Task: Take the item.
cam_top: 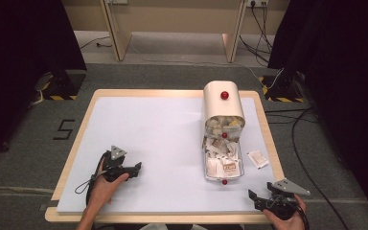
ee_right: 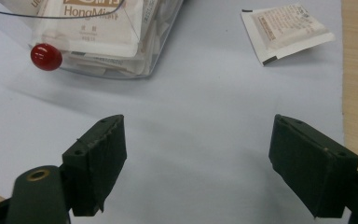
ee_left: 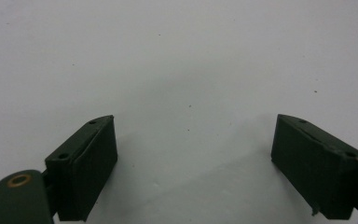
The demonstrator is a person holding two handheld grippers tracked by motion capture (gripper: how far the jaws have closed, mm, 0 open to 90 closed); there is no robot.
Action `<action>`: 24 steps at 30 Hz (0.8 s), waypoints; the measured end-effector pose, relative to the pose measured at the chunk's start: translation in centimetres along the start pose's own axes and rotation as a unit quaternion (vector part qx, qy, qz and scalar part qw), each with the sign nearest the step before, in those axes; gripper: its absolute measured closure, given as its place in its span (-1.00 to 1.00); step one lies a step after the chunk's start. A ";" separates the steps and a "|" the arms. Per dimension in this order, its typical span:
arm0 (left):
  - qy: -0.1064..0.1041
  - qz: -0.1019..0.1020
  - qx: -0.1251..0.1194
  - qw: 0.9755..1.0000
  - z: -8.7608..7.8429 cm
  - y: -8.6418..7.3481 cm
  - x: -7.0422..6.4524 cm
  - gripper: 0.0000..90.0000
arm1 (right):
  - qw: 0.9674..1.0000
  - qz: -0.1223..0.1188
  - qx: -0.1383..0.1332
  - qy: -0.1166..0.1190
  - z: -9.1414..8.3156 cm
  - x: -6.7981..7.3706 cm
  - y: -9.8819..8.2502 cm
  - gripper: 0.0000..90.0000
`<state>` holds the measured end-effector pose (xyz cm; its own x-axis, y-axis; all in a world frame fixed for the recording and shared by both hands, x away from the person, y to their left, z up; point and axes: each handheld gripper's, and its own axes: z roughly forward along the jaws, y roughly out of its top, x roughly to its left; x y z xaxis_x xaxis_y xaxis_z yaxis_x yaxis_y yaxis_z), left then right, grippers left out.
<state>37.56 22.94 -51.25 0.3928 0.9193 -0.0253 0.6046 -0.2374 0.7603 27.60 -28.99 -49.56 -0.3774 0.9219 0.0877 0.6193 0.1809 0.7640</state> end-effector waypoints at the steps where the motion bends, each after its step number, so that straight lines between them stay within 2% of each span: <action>1: 0.000 0.000 0.000 1.000 0.0 0.0 0.0 -0.70 | 1.000 -0.003 0.002 -0.001 0.0 0.0 0.0 -0.57; 14: 0.000 0.000 0.000 1.000 0.0 0.0 0.0 -0.70 | 0.999 -0.020 0.027 -0.011 0.1 0.3 -0.5 -0.60; 24: 0.000 0.000 0.000 1.000 0.0 0.0 0.0 -0.70 | 0.998 -0.048 0.039 -0.022 0.2 0.7 -0.7 -0.63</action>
<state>37.56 22.94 -51.25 0.3929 0.9192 -0.0251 0.6047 -0.2377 0.7601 27.00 -28.46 -50.18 -0.4073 0.9132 -0.0127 0.6340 0.2927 0.7158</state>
